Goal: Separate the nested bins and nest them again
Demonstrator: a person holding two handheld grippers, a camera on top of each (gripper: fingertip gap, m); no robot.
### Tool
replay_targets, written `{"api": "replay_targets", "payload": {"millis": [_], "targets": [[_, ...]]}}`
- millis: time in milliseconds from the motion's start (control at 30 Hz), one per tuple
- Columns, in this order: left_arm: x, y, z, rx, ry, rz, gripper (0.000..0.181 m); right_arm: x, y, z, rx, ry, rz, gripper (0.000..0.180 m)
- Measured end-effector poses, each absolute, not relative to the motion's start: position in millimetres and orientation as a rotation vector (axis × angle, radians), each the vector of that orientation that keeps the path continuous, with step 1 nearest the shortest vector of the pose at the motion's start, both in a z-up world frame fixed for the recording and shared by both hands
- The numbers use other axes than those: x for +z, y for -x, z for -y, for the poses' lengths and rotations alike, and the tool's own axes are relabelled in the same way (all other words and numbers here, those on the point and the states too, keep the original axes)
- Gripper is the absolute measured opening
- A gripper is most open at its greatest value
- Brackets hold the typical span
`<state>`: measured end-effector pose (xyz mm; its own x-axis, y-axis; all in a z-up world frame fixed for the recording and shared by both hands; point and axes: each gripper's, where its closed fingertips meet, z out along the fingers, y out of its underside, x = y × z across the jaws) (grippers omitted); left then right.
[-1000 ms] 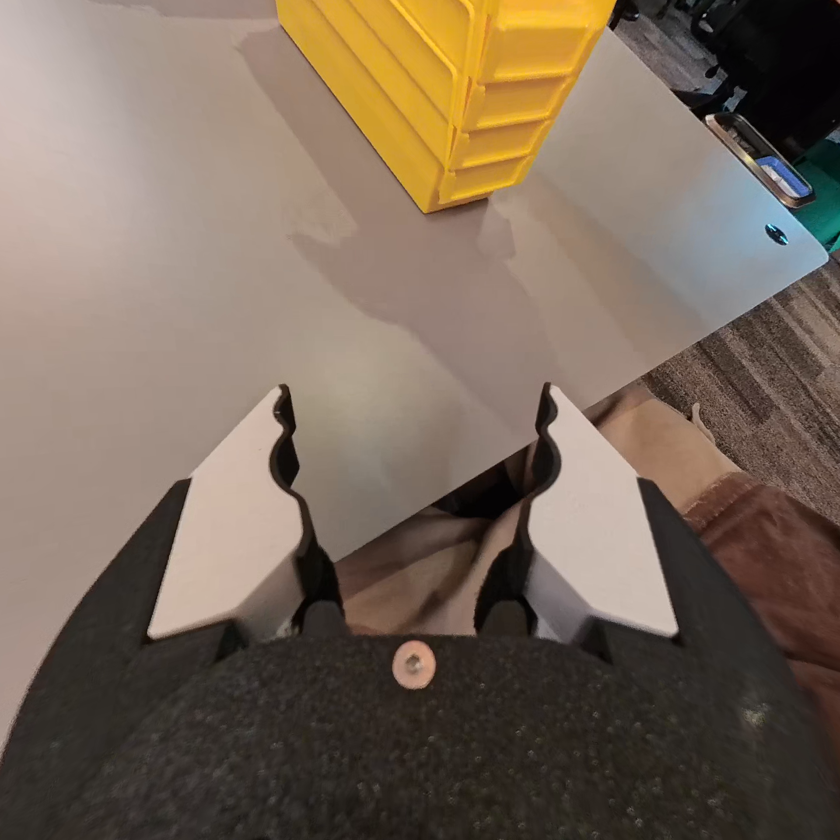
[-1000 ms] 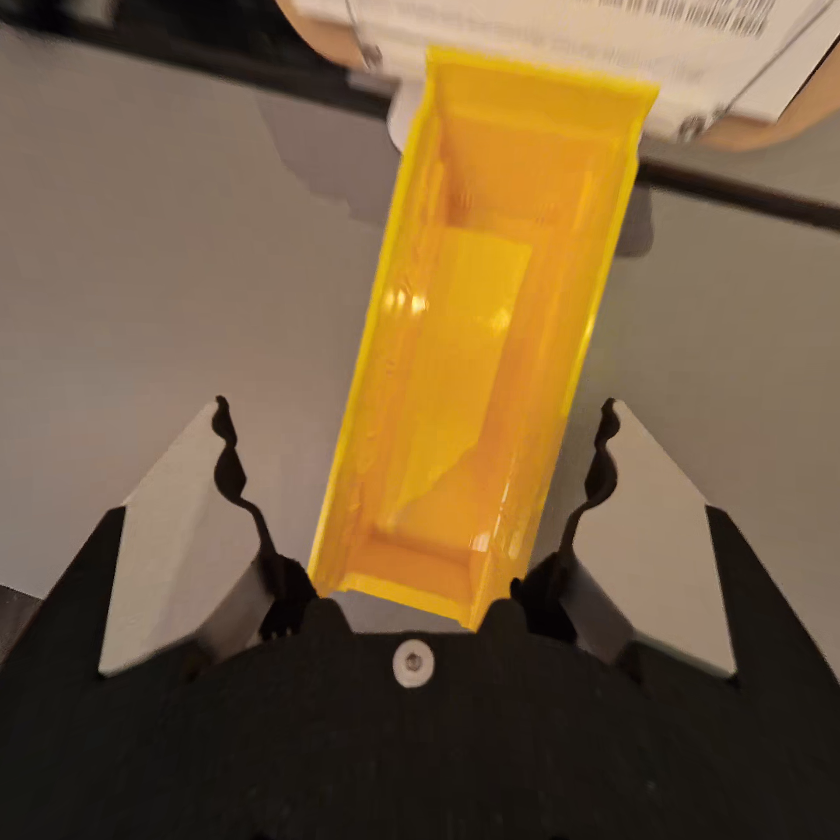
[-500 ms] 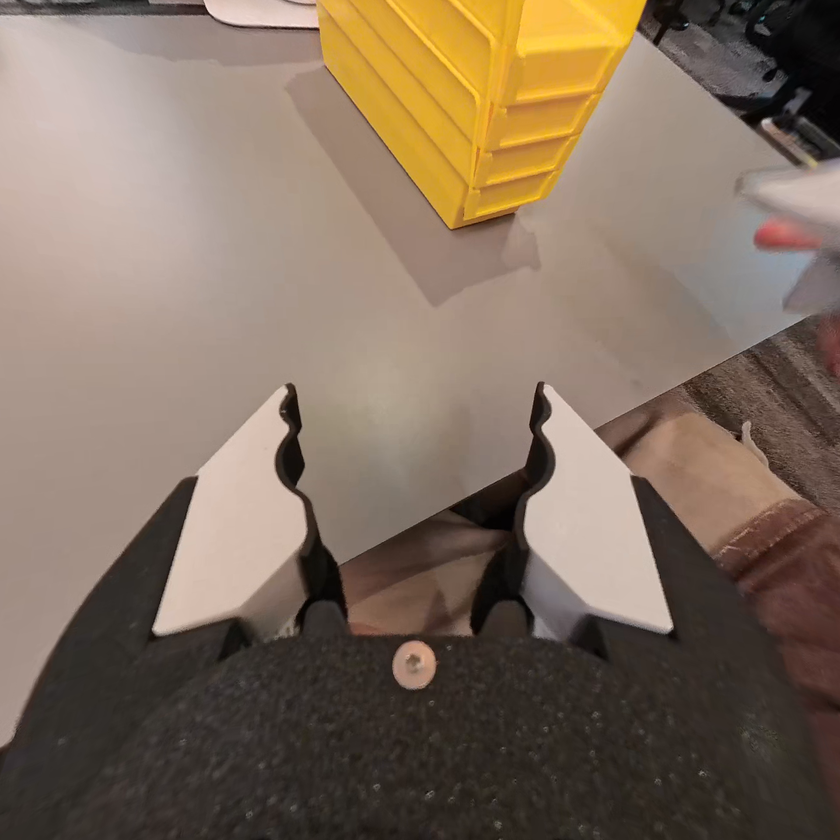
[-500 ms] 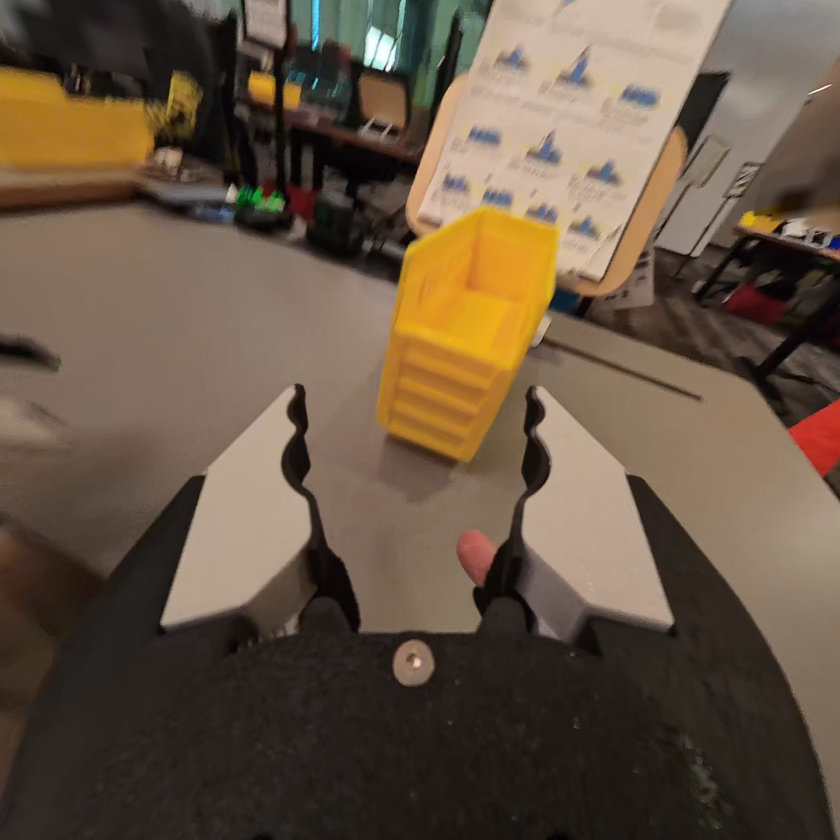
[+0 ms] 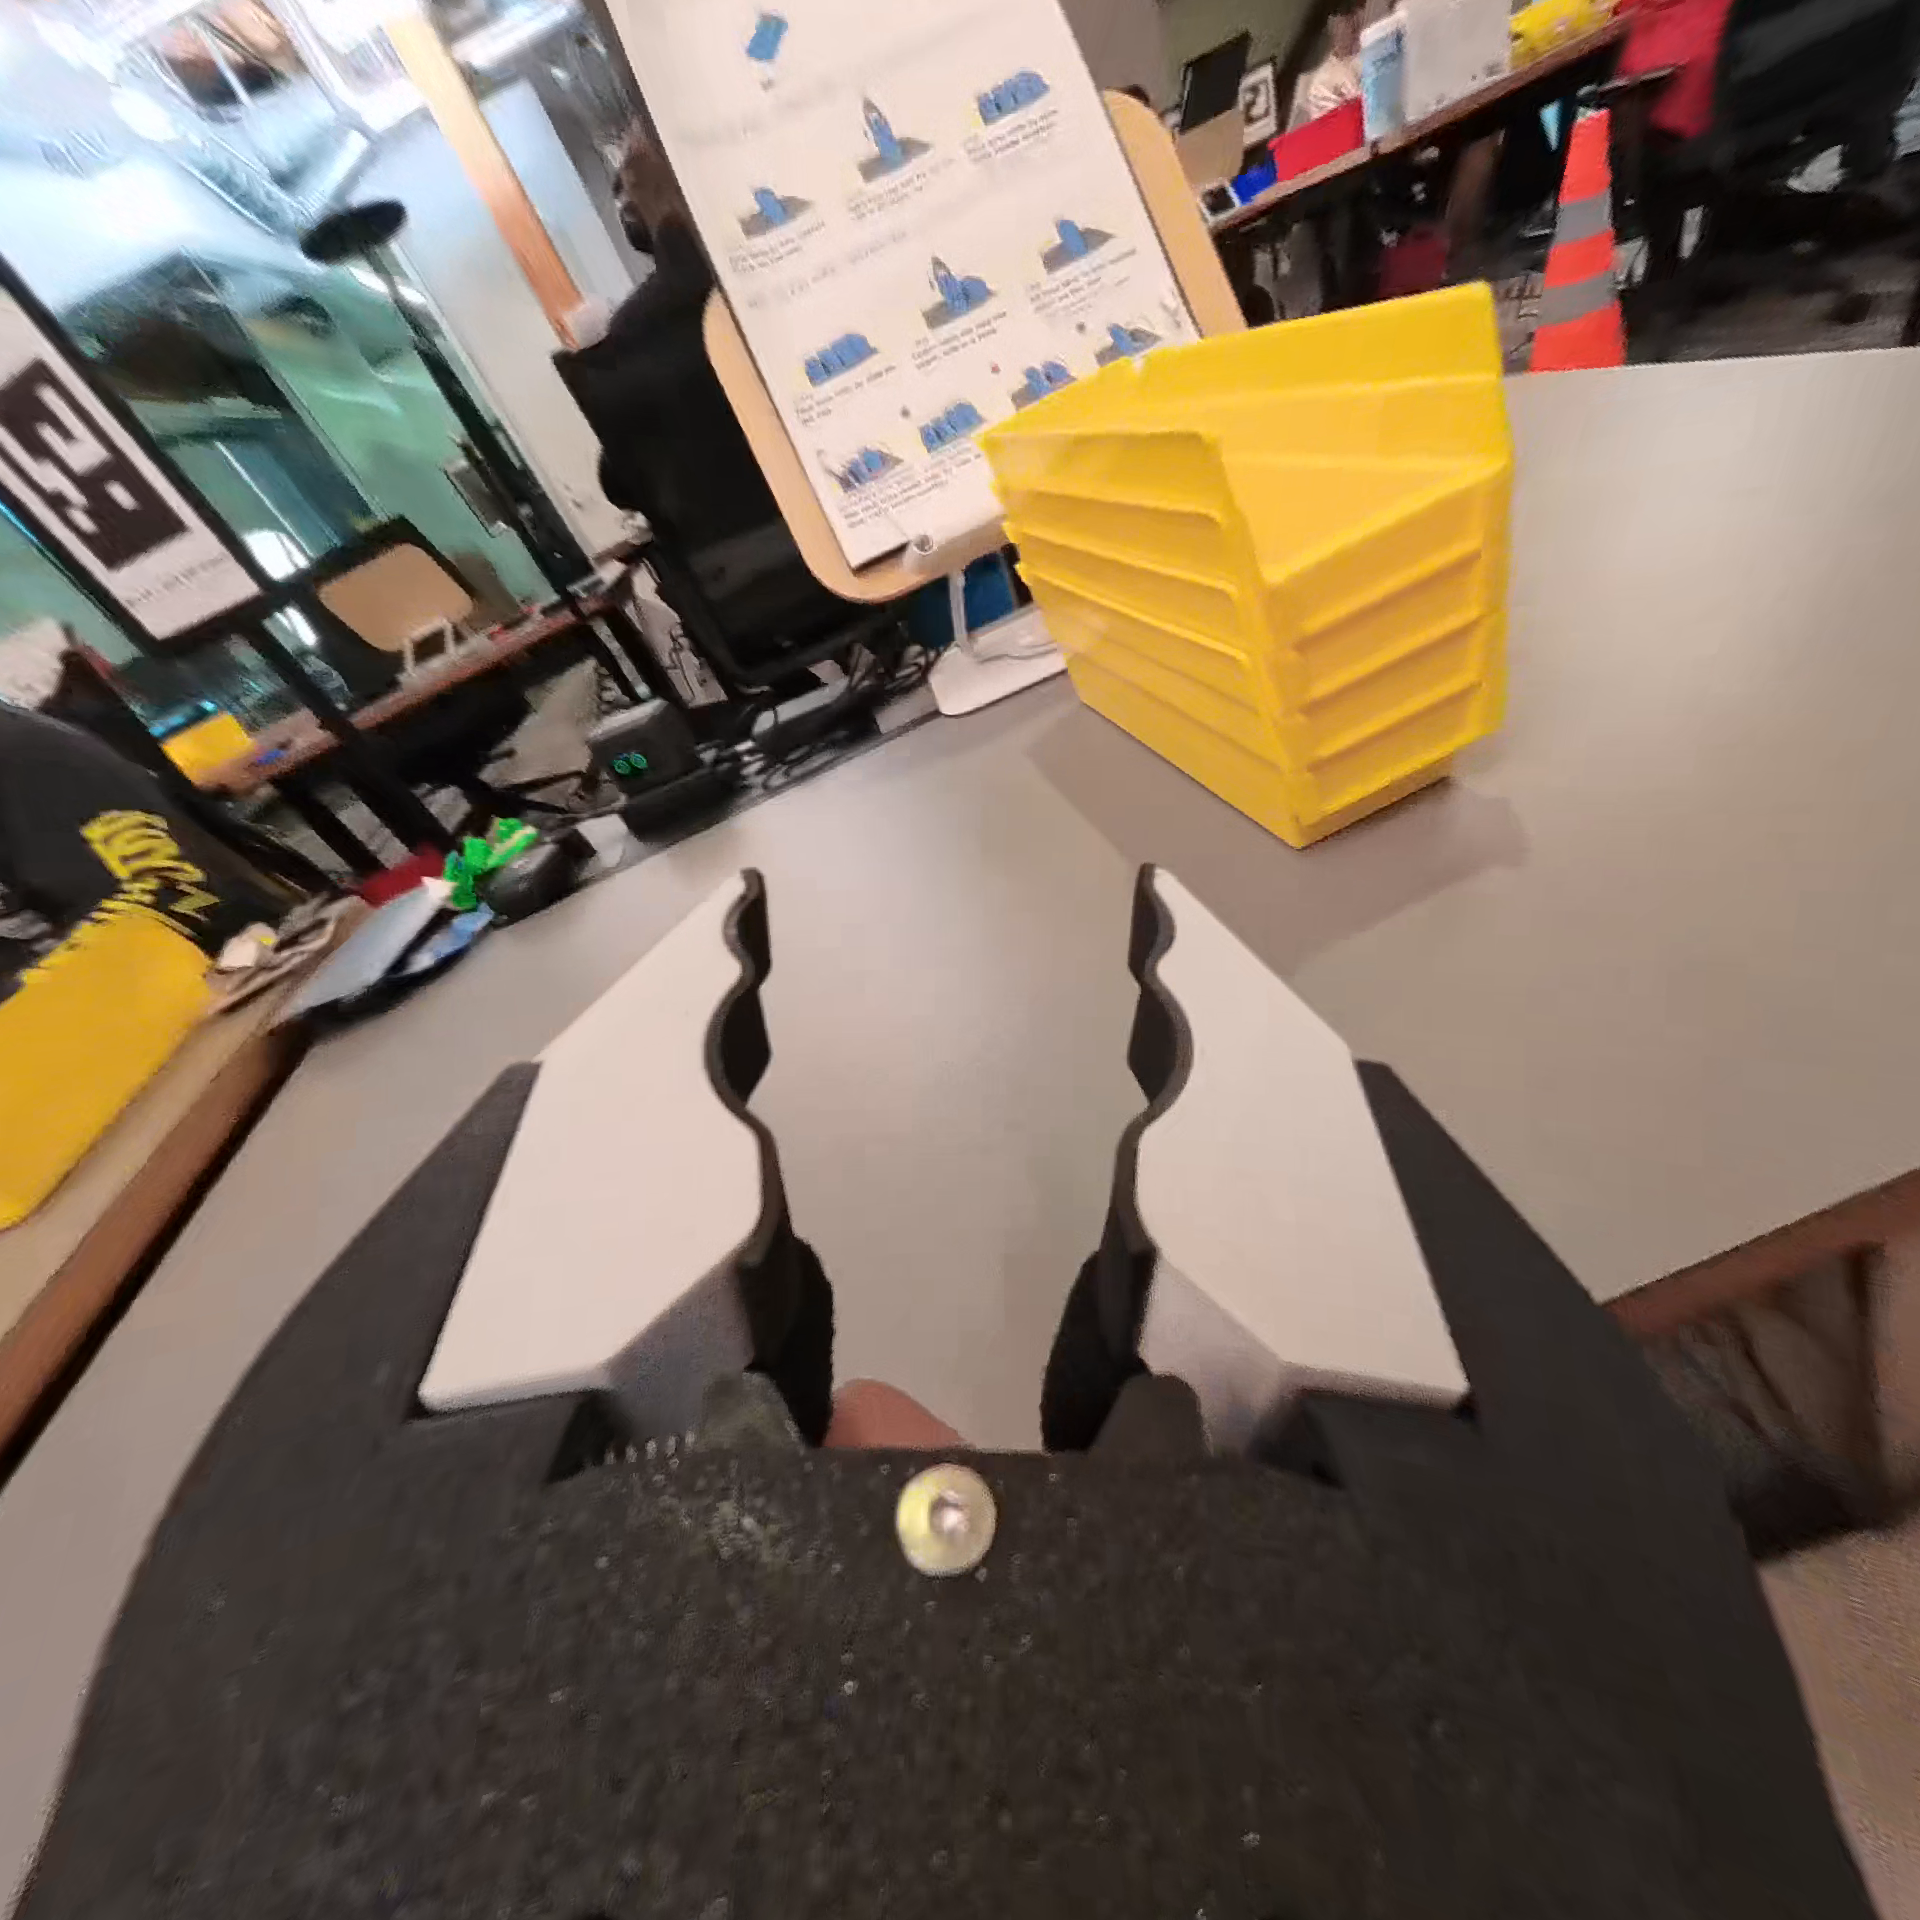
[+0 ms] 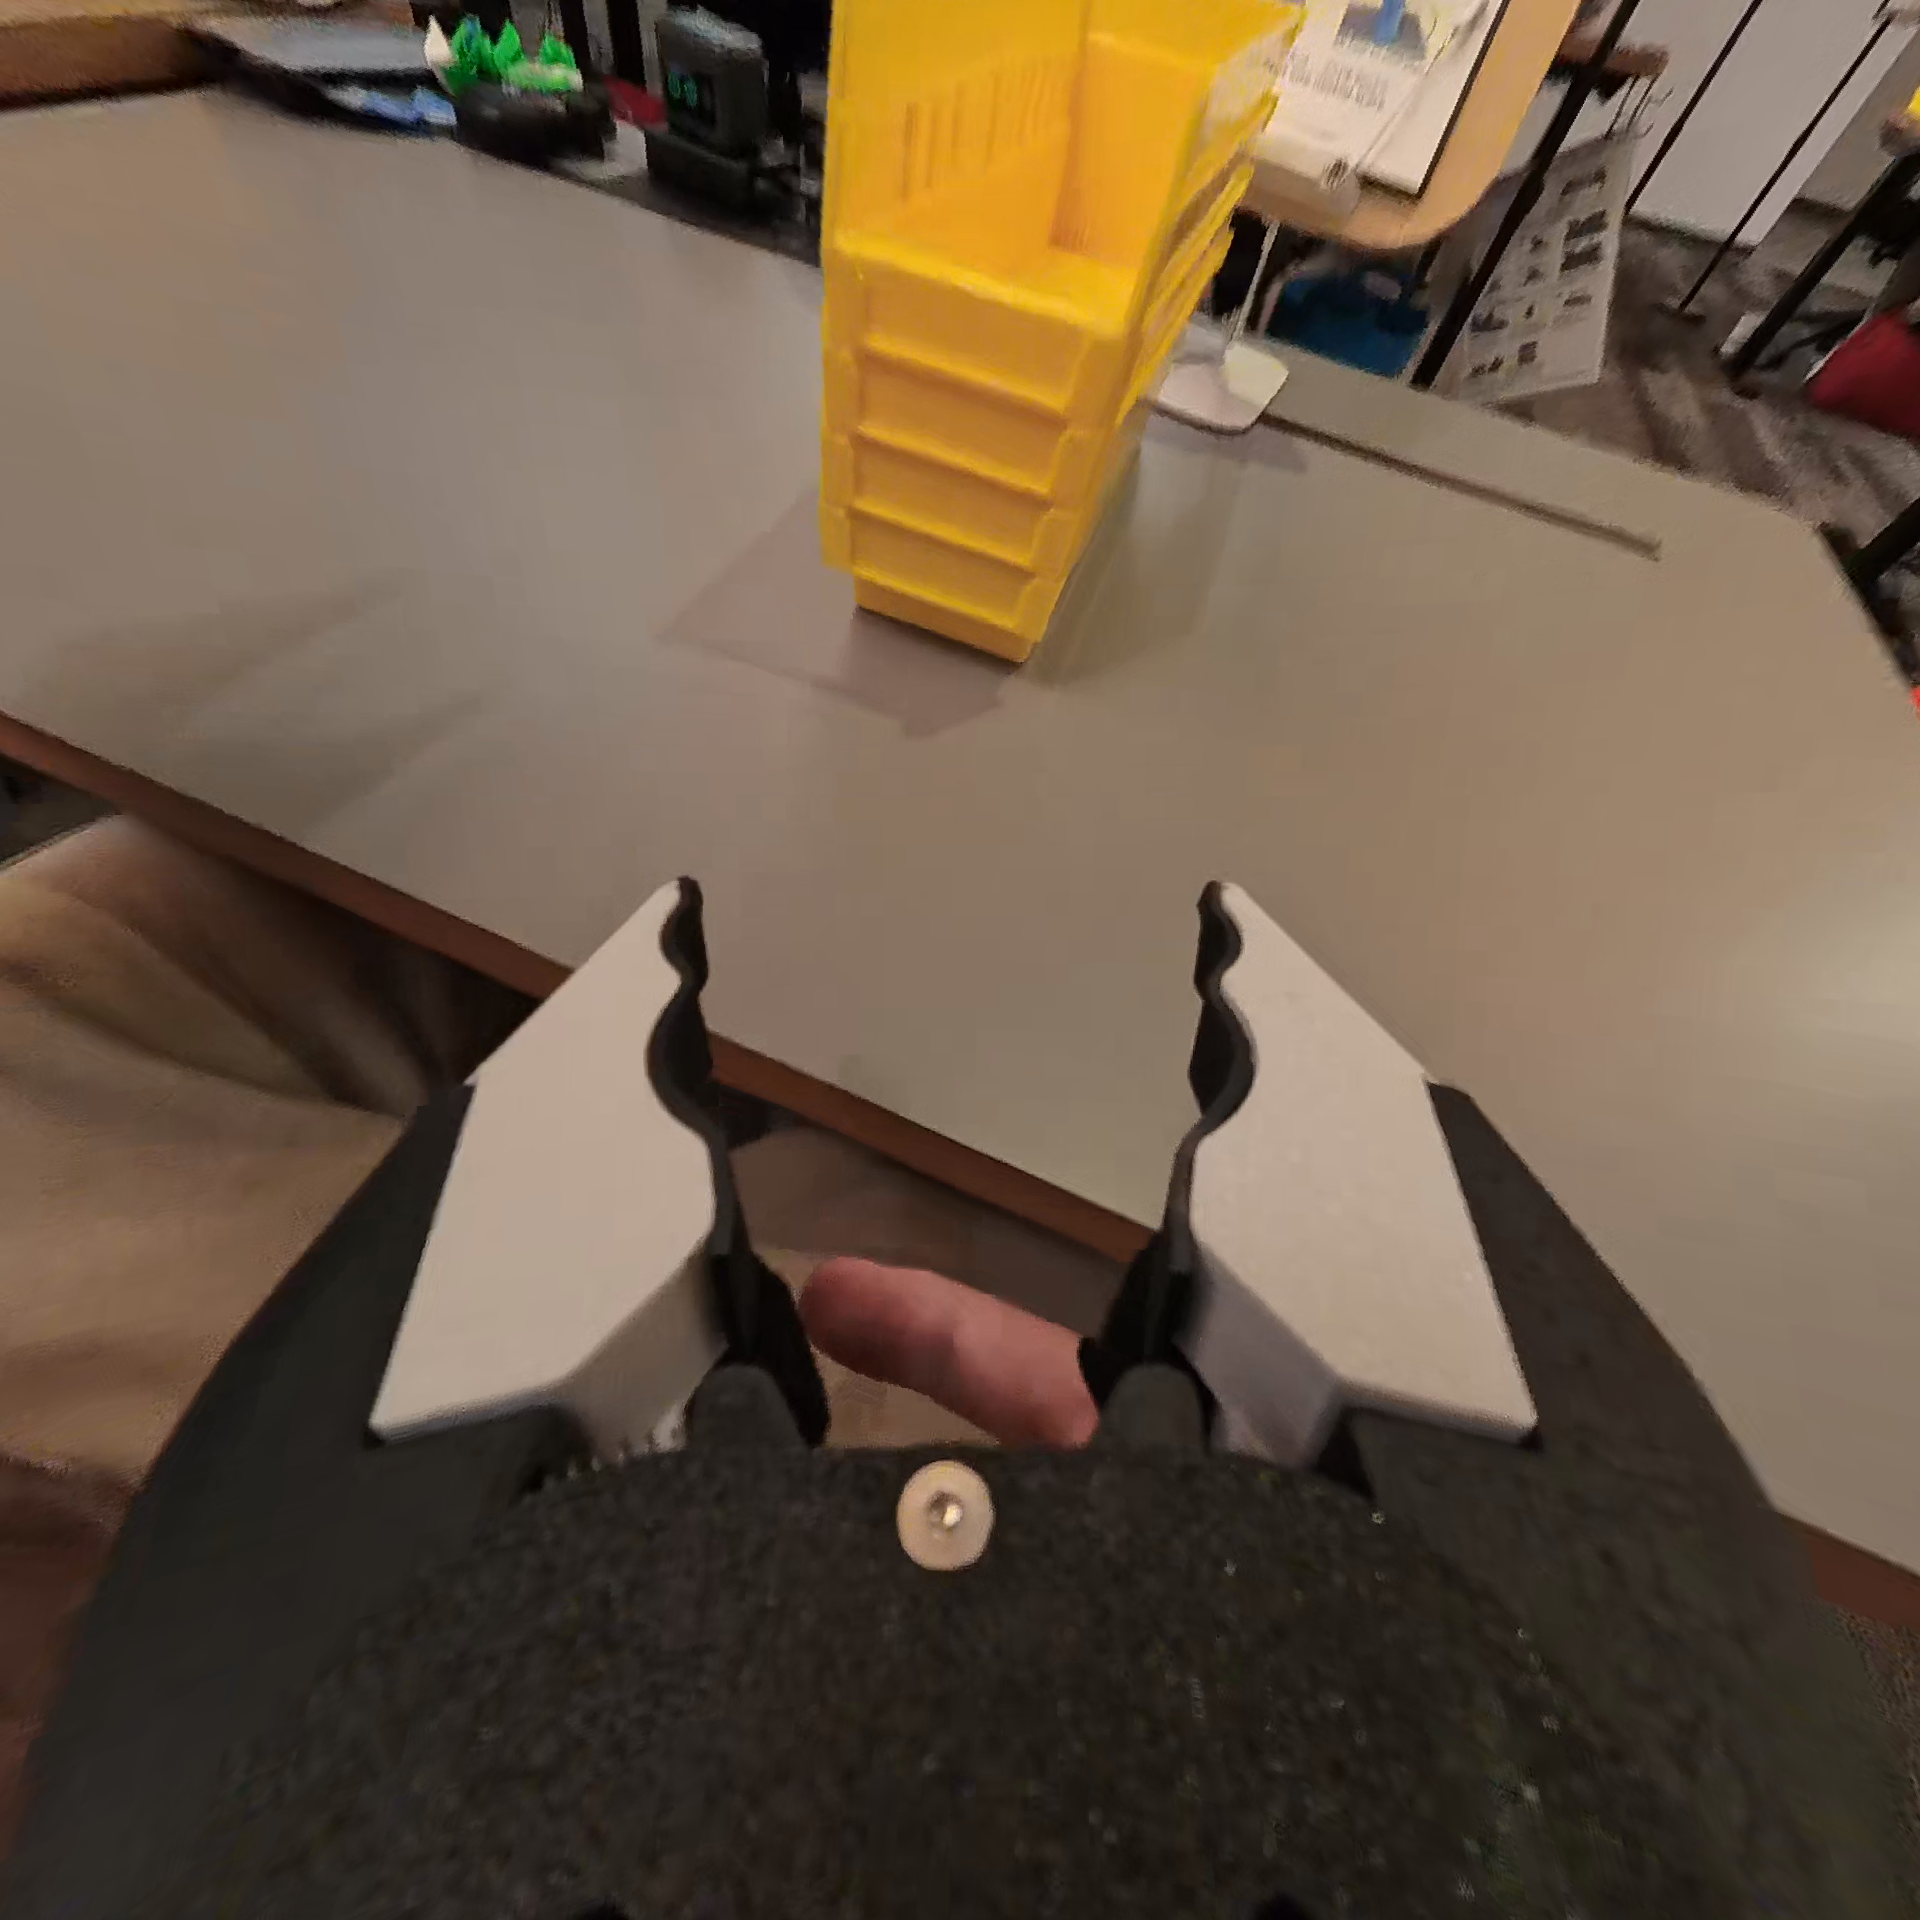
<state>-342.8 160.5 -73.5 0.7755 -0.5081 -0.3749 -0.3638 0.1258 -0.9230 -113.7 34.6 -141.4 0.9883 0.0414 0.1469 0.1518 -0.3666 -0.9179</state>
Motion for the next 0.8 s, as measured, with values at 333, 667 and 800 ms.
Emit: {"api": "replay_targets", "payload": {"millis": [333, 667, 800], "targets": [[-101.6, 338.2, -161.4, -0.262, 1.692, -0.744, 0.067, -171.4, 111.7, -39.4, 0.007, 2.098, 0.103, 0.1], [-122.4, 330.8, -158.6, -0.292, 1.777, -0.827, 0.065, -40.3, 99.7, -210.8, 0.127, 2.253, 0.197, 0.126], [-126.2, 329.3, -157.0, -0.334, 1.801, -0.826, 0.064, -17.9, 94.4, -307.1, 0.097, 2.419, 0.163, 0.133]]}}
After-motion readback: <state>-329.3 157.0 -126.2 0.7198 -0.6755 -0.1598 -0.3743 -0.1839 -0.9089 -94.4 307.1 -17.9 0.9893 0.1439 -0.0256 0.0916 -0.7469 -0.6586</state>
